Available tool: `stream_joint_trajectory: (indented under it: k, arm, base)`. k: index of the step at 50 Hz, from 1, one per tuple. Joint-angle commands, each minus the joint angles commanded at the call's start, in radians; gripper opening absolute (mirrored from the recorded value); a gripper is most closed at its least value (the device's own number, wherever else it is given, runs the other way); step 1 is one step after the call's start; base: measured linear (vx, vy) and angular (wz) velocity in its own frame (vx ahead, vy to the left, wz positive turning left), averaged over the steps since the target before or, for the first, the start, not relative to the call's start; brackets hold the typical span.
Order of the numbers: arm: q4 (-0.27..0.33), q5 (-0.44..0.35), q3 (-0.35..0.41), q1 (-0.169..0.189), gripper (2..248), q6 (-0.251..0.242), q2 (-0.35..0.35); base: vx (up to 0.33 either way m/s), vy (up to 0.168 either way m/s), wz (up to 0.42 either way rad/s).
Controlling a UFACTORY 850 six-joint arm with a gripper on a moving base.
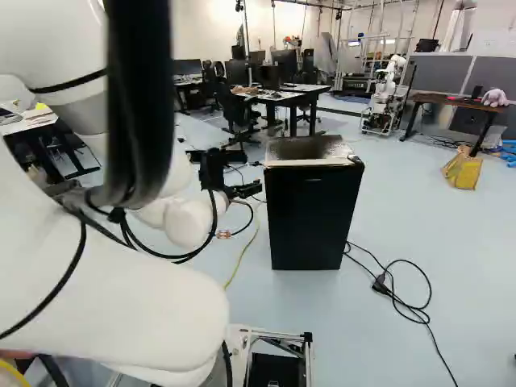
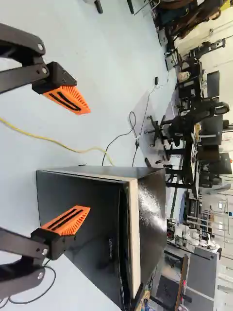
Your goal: Grab a drink from the fridge
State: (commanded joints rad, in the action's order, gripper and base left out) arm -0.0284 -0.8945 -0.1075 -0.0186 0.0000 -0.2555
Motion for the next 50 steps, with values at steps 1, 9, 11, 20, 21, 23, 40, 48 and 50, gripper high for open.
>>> stream_joint_trajectory:
  k: [1,9,11,20,21,23,40,48,50]
  arm:
    - [-0.003,-0.003,-0.003,-0.002,247,0.000,0.003]
    - [-0.034,-0.024,-0.028,-0.021,247,0.000,0.032]
    - [-0.044,-0.029,-0.035,-0.027,247,0.000,0.040]
    - [-0.085,-0.050,-0.066,-0.055,247,0.000,0.087]
    - [-0.090,-0.052,-0.070,-0.058,247,0.000,0.094]
    - [-0.100,-0.056,-0.078,-0.064,247,0.000,0.107]
    - [-0.188,-0.086,-0.148,-0.115,247,0.000,0.228]
    - [-0.239,-0.104,-0.182,-0.135,247,0.000,0.284]
    - [-0.253,-0.109,-0.190,-0.140,247,0.000,0.297]
  base:
    - [0.000,0.000,0.000]
    - [0.000,0.000,0.000]
    - [0.000,0.000,0.000]
    - [0.000,0.000,0.000]
    - [0.000,0.000,0.000]
    - [0.000,0.000,0.000]
    - [0.000,0.000,0.000]
    - [0.000,0.000,0.000]
    - [0.000,0.000,0.000]
